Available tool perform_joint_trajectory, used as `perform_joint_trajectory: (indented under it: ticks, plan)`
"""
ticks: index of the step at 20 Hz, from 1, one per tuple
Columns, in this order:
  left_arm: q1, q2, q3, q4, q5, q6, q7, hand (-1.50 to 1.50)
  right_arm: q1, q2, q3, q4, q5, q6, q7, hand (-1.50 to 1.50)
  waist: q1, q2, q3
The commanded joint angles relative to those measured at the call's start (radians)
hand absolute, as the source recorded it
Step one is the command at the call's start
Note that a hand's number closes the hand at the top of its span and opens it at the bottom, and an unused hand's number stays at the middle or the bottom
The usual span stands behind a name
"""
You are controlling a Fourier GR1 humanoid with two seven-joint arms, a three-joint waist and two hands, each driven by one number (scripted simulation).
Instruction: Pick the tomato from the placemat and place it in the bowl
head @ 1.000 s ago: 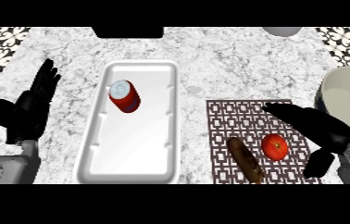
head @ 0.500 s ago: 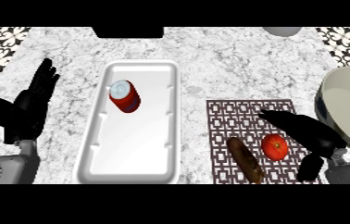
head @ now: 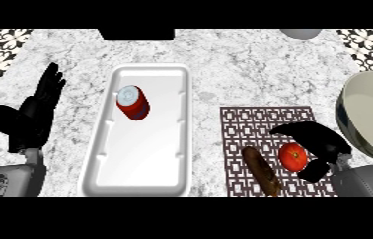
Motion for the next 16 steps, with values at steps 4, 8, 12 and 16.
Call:
perform_joint_trajectory:
  ticks: [4,8,12,16]
  plan:
    - [0.048,-0.011,0.017,-0.047,-0.012,-0.026,0.015,0.00,0.001,0.049,0.038,0.079,0.051,-0.043,-0.109,1.50,0.003,0.000,0.000]
    - [0.045,0.003,0.043,-0.105,0.000,-0.055,0.064,0.00,-0.104,0.088,-0.003,0.202,0.069,-0.072,-0.147,1.50,0.006,0.000,0.000]
    - [-0.010,-0.025,0.048,0.004,-0.019,-0.055,0.004,0.00,-0.065,0.120,-0.008,0.212,0.097,-0.151,-0.167,1.50,0.001,0.001,0.000]
    - [0.035,-0.030,0.035,-0.079,-0.042,-0.050,0.034,0.00,0.034,0.082,-0.016,0.046,0.120,-0.209,-0.175,1.50,-0.004,-0.002,0.000]
